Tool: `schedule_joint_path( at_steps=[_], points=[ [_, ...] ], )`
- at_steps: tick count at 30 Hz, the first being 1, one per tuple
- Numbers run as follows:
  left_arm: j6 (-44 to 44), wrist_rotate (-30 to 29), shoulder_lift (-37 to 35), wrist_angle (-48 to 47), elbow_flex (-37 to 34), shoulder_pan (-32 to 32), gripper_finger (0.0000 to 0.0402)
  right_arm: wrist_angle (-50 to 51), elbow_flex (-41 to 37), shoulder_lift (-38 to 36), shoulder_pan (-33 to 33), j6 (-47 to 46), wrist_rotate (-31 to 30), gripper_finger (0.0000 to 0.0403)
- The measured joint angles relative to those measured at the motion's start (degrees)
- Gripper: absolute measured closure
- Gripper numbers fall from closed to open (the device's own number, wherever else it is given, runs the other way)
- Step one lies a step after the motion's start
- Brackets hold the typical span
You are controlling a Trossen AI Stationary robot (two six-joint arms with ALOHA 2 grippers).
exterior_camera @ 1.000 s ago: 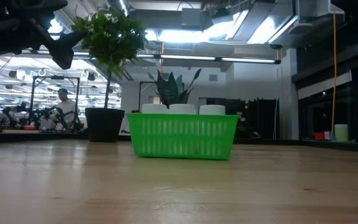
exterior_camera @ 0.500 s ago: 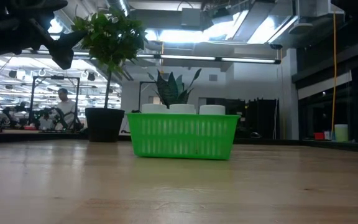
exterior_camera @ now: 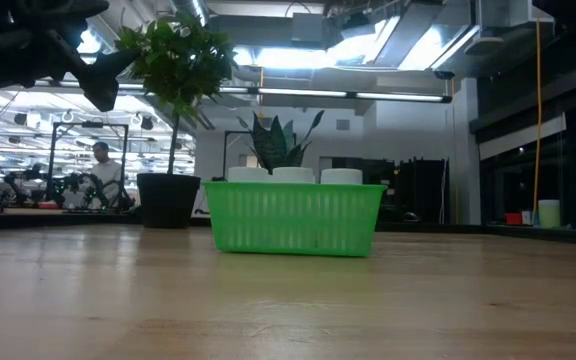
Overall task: Pick and place pill bottles into a basket
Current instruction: Return to Home Position
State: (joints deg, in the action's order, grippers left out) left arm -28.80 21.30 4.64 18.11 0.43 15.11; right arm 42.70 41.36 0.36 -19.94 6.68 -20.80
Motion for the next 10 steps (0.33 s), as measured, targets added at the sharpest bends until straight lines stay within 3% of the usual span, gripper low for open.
schedule_joint_path(
  at_steps=[10],
  points=[
    [0.0, 0.0, 0.0, 0.01, 0.0, 0.0, 0.0119, 0.0, 0.0, 0.0, 0.0, 0.01, 0.0, 0.0169]
  ],
)
